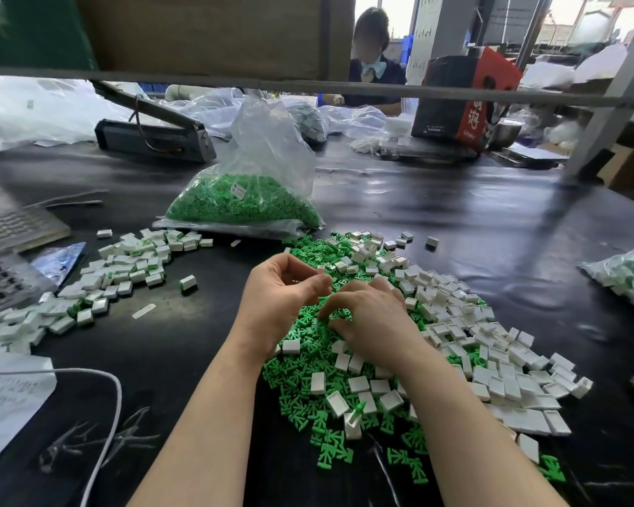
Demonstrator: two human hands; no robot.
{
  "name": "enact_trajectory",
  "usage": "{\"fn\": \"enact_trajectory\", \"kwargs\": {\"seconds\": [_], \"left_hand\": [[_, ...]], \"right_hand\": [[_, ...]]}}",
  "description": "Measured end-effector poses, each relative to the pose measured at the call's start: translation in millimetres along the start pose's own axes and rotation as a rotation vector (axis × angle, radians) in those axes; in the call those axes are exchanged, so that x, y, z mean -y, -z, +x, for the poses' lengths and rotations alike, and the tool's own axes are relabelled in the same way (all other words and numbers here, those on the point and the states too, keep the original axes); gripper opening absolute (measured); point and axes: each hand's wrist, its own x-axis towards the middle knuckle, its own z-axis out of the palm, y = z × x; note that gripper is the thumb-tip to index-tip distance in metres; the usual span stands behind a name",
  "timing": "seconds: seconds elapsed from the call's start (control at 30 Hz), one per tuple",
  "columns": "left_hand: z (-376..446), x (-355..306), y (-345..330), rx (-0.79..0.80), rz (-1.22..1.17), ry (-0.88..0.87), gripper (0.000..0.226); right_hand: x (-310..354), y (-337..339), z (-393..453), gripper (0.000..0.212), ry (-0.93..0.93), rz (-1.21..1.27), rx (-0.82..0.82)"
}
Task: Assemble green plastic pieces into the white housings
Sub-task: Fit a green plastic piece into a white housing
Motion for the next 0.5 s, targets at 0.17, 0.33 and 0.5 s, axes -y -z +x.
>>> {"fn": "enact_trajectory", "kwargs": {"seconds": [0.17,0.33,0.5], "left_hand": [[0.5,0.8,0.5,-0.022,-0.015,0.016,0.026],[1.0,2.4,0.7,-0.027,-0.023,0.029,0.020],[0.6,3.4,0.8,-0.009,-0.145,0.068,0.018]], "right_hand": [[1.7,-2.3,0.9,0.016,-0.027,0.061,-0.055],[1.8,-0.7,1.0,0.004,-0.004,0.104,-0.145],[1.1,4.9,3.1,0.007,-0.091,0.558,-0.294]]}}
